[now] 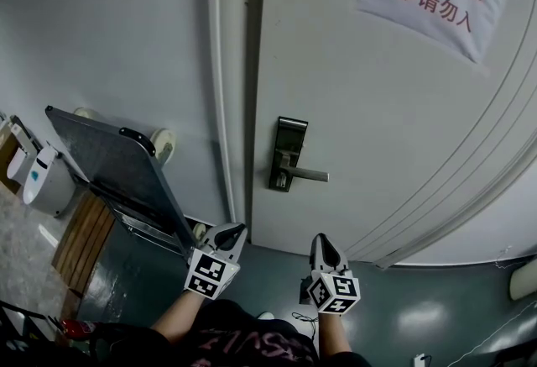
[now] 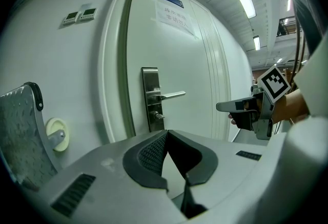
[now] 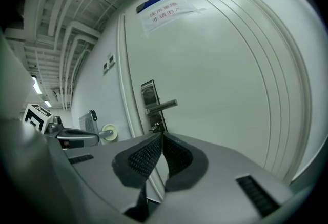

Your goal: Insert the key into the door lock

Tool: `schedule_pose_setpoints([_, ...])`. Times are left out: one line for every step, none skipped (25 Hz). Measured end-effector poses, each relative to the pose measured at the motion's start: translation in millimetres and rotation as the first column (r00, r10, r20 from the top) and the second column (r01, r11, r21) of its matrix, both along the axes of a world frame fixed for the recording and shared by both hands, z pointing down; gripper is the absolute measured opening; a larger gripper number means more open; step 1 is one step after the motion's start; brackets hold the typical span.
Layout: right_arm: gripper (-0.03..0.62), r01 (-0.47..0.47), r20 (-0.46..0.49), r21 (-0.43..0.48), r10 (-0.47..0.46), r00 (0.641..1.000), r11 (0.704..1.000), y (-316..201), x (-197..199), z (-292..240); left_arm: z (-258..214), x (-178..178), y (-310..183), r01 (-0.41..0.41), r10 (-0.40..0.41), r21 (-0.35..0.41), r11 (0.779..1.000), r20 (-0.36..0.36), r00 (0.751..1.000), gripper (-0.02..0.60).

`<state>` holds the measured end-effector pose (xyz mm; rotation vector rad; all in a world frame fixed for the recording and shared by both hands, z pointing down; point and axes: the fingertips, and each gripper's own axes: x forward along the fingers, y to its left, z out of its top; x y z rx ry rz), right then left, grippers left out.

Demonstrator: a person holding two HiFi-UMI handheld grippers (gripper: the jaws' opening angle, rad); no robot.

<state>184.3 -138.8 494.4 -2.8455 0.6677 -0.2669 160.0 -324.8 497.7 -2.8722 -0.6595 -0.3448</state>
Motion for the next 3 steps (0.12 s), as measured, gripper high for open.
schedule_pose_setpoints([0.071, 0.000, -0.001, -0.002, 0.000, 1.000, 1.000, -0.2, -0.3, 0.2, 0.5, -0.4, 0.1, 0.001, -0.001, 0.001, 1.000, 0.001, 1.000, 0.012])
schedule_pose_setpoints([0.071, 0.001, -0.003, -0.007, -0.001, 1.000, 1.000, -0.5, -0.7, 0.4, 0.8, -0.7, 0.3, 0.002, -0.002, 0.001, 1.000, 0.002, 1.000, 0.012])
schedule_pose_setpoints([0.071, 0.002, -0.004, -0.012, -0.002, 1.000, 1.000, -0.8, -0.9, 0.5, 1.0, -0.9, 0.5, 0.002, -0.002, 0.001, 1.000, 0.002, 1.000, 0.012])
